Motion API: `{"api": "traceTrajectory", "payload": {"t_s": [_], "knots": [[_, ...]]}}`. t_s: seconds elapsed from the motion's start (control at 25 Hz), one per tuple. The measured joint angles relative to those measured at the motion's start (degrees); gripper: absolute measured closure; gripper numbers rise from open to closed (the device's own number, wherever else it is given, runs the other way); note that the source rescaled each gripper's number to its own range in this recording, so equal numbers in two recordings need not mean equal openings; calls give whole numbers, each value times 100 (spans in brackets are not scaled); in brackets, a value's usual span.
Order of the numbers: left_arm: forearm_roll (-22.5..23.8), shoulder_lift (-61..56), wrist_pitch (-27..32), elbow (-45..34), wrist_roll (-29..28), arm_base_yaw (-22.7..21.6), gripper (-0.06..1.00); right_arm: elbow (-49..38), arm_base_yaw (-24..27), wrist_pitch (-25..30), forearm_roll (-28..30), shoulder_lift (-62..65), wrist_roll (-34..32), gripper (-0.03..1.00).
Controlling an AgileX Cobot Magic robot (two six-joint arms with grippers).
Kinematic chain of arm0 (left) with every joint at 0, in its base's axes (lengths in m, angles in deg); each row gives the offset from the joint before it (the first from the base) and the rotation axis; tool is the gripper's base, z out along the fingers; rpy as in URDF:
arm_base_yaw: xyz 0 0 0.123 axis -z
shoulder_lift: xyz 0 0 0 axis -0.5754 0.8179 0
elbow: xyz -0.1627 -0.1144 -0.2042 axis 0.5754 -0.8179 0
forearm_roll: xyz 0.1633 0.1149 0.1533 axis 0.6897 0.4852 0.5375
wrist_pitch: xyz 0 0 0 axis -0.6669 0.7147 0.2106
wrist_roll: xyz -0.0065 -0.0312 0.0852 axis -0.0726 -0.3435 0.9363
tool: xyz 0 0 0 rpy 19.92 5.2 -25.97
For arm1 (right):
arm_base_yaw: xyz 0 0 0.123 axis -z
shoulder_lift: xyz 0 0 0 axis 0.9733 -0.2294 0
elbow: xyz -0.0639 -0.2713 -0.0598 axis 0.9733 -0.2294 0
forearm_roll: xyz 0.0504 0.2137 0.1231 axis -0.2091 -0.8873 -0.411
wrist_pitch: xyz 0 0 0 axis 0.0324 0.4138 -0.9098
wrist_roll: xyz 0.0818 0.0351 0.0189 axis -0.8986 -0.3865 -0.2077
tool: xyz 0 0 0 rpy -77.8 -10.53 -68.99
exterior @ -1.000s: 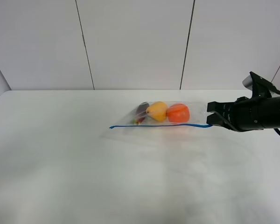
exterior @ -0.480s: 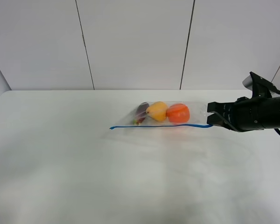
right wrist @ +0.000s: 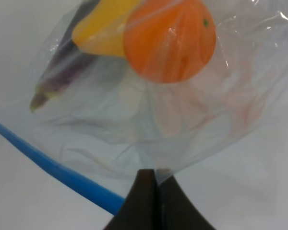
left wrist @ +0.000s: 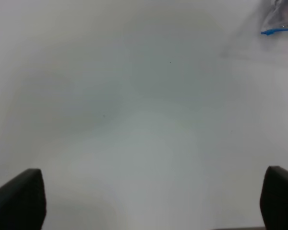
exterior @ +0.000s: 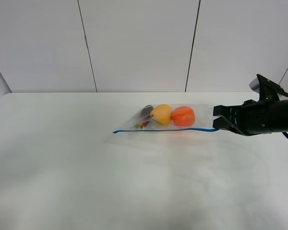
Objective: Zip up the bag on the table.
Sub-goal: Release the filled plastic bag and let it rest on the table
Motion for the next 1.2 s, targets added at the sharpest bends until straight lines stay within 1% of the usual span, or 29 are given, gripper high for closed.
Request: {"api": "traceTrajectory", "payload": {"t_s": [0.08, 0.16, 0.2, 0.24, 0.32, 0.4, 0.44, 0.52, 0.6, 0.68, 0.88, 1.08, 1.2], "knots": [[0, 0, 0, 0, -5, 0, -6, 0, 0, 0, 4, 0, 0, 94], [0, 0, 0, 0, -5, 0, -6, 0, 0, 0, 18, 0, 0, 85], [0, 0, 0, 0, -5, 0, -6, 0, 0, 0, 23, 0, 0, 77], [0, 0, 0, 0, -5, 0, -6, 0, 0, -6, 23, 0, 0, 67], [0, 0, 0, 0, -5, 0, -6, 0, 0, -37, 23, 0, 0, 42], [0, 0, 0, 0, -5, 0, -6, 0, 0, -139, 23, 0, 0, 20], [0, 0, -2, 0, -5, 0, -6, 0, 0, -204, 23, 0, 0, 10], [0, 0, -2, 0, -5, 0, -6, 0, 0, -320, 23, 0, 0, 2], [0, 0, -2, 0, -5, 0, -6, 0, 0, -367, 23, 0, 0, -2], [0, 0, -2, 0, -5, 0, -6, 0, 0, -384, 23, 0, 0, -3], [0, 0, -2, 0, -5, 0, -6, 0, 0, -377, 200, 0, 0, -3], [0, 0, -6, 0, -5, 0, -6, 0, 0, -290, 525, 0, -4, -3], [0, 0, -6, 0, -5, 0, -6, 0, 0, -290, 880, 0, 23, -3]]}}
